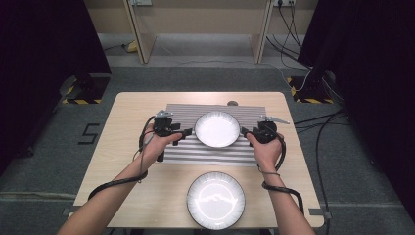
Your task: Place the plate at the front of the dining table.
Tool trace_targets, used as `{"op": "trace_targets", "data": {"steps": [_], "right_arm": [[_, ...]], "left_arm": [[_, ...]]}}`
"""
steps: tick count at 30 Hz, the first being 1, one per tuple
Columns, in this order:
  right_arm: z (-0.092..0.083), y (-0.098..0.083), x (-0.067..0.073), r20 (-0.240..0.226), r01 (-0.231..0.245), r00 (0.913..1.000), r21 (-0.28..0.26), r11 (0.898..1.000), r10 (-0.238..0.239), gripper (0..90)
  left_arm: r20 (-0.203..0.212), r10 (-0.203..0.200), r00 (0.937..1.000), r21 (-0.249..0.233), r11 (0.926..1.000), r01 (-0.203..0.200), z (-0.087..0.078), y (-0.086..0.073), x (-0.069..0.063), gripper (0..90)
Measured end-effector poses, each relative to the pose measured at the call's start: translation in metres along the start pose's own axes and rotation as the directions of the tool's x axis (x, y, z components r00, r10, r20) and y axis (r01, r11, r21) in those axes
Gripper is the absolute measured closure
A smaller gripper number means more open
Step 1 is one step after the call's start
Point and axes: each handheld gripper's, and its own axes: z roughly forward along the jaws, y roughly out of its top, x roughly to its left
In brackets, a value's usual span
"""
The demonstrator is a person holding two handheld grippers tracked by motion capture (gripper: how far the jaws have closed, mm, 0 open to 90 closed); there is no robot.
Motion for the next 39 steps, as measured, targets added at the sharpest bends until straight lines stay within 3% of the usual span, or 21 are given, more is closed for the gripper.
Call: {"op": "trace_targets", "data": {"steps": [17,39], "right_arm": [[-0.017,-0.013,-0.006,0.004,0.011,0.9999,0.005,1.0,-0.011,45.1],[-0.032,-0.033,-0.009,0.007,0.01,0.9999,0.015,1.0,-0.01,44.8]], "left_arm": [[0.006,0.025,0.9997,0.002,0.9997,-0.025,-0.025,-0.015,-0.006,34.1],[0.0,0.007,1.0,-0.016,0.9998,-0.007,-0.048,-0.044,0.0,34.1]]}}
